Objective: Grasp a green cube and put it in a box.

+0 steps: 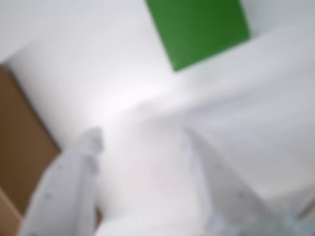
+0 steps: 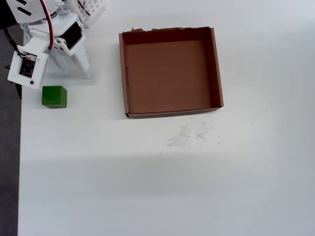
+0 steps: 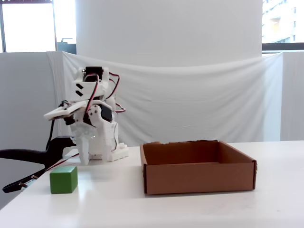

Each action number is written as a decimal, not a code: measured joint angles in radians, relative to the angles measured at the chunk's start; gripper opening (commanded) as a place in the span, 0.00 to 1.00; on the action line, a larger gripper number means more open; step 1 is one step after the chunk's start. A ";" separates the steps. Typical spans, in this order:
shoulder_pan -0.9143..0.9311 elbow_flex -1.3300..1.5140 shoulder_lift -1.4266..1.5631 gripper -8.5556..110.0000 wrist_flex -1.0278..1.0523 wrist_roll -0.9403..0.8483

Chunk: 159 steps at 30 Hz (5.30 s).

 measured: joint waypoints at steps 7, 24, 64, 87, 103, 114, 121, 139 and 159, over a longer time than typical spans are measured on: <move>0.000 0.000 0.000 0.25 0.000 0.009; 0.000 0.000 0.000 0.23 0.000 0.009; 0.272 -0.611 -0.914 0.29 -0.189 -0.669; 0.285 -0.657 -1.200 0.32 -0.451 -0.696; 0.241 -0.557 -1.201 0.27 -0.560 -0.696; 0.236 -0.520 -1.203 0.23 -0.611 -0.696; 0.235 -0.520 -1.203 0.22 -0.615 -0.696; 0.199 -0.703 -1.201 0.20 -0.322 -0.696; -0.169 -0.999 -1.198 0.20 -0.141 -0.347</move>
